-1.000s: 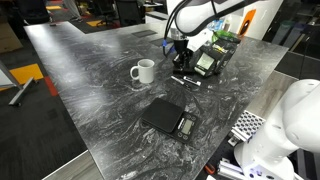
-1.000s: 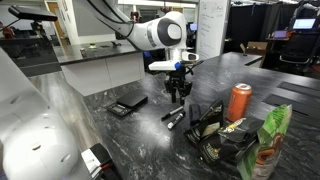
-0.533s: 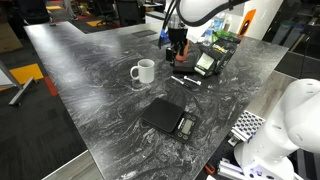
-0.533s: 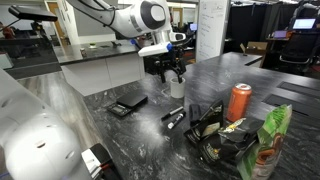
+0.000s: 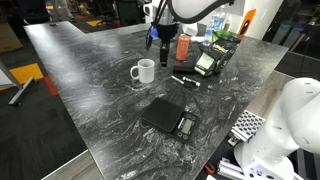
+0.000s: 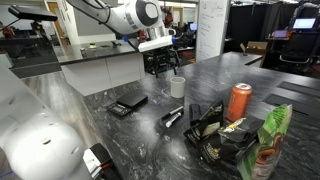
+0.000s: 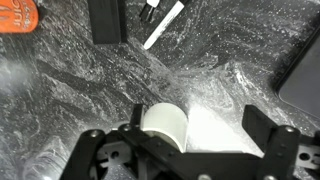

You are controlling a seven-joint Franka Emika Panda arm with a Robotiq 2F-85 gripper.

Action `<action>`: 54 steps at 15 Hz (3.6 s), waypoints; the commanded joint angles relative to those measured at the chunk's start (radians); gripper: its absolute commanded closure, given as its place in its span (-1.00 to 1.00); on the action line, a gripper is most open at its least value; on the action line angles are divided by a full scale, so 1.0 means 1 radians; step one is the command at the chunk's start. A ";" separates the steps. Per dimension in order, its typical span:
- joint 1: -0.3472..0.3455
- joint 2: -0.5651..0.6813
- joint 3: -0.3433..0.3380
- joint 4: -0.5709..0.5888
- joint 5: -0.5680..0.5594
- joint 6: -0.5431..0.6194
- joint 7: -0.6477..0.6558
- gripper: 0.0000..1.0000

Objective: Pick the markers in the cup and put them on the counter, then pick the cup and put it on the black object

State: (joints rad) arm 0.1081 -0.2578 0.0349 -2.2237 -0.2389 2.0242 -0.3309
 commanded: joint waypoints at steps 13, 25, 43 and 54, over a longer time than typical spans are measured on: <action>0.009 0.249 0.023 0.219 0.017 0.044 -0.280 -1.00; -0.031 0.404 0.034 0.331 0.187 0.183 -0.612 -1.00; -0.082 0.481 0.037 0.381 0.249 0.141 -0.703 0.96; -0.048 0.436 0.046 0.368 0.190 0.088 -0.589 0.92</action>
State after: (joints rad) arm 0.0525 0.2111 0.0660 -1.8632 -0.0162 2.1772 -0.9693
